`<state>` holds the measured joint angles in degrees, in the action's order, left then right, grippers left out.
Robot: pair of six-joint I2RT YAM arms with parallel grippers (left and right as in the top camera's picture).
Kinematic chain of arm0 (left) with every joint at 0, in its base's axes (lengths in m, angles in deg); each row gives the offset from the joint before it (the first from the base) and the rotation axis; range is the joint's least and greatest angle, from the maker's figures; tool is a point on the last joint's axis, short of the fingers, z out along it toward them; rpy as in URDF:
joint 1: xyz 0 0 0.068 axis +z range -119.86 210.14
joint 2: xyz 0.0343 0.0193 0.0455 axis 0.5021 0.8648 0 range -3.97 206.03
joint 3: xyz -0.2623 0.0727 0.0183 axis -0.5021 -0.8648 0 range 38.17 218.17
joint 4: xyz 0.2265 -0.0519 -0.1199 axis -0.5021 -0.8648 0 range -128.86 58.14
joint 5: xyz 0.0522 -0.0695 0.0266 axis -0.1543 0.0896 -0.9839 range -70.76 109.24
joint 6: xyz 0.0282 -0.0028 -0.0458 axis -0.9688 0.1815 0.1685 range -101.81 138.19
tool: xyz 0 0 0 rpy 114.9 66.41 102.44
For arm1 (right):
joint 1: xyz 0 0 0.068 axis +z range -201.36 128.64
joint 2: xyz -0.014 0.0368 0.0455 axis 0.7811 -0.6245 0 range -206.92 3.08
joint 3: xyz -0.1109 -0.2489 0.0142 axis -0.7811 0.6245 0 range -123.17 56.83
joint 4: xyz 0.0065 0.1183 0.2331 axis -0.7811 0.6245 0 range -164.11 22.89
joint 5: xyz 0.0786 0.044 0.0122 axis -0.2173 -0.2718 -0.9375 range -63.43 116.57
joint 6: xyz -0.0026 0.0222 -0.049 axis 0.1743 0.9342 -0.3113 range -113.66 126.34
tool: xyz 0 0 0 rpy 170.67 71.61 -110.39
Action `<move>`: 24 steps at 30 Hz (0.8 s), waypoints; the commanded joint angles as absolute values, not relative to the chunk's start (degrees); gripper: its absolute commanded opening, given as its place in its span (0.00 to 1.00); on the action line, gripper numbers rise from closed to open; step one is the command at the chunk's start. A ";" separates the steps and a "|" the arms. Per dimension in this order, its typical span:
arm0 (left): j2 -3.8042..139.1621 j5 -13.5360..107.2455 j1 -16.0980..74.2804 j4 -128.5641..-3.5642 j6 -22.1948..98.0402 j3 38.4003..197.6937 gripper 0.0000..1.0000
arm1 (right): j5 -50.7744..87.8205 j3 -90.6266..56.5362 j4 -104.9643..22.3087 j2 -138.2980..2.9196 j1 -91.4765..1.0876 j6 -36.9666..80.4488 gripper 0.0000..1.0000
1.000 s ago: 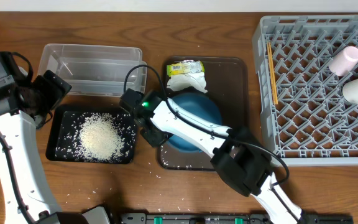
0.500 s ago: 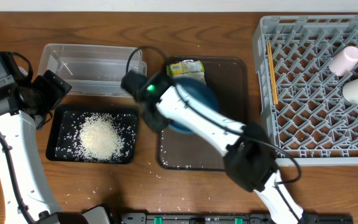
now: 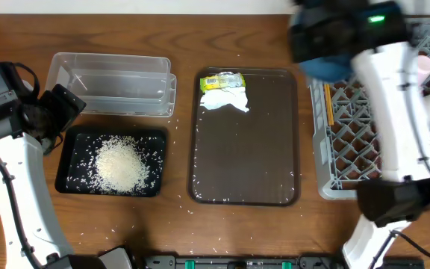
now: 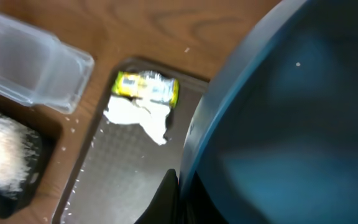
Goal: Sort waste into correct bins and load items into the dishwasher rack
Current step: 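Lift the blue plate right and set it in the dish rack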
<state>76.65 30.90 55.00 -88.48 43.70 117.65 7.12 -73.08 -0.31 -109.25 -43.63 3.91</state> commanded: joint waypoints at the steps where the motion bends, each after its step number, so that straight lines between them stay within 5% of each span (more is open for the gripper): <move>1: 77.18 30.94 55.24 -88.59 43.81 118.22 0.91 | -15.15 -73.45 -1.95 -110.63 -51.96 -5.54 0.01; 14: 77.18 30.94 55.24 -88.61 43.81 118.22 0.91 | -58.91 -73.45 -15.33 -124.72 -69.51 -7.00 0.01; 24: 77.18 30.94 55.24 -88.59 43.81 118.22 0.92 | -62.75 -73.45 -16.53 -134.34 -70.63 -0.49 0.01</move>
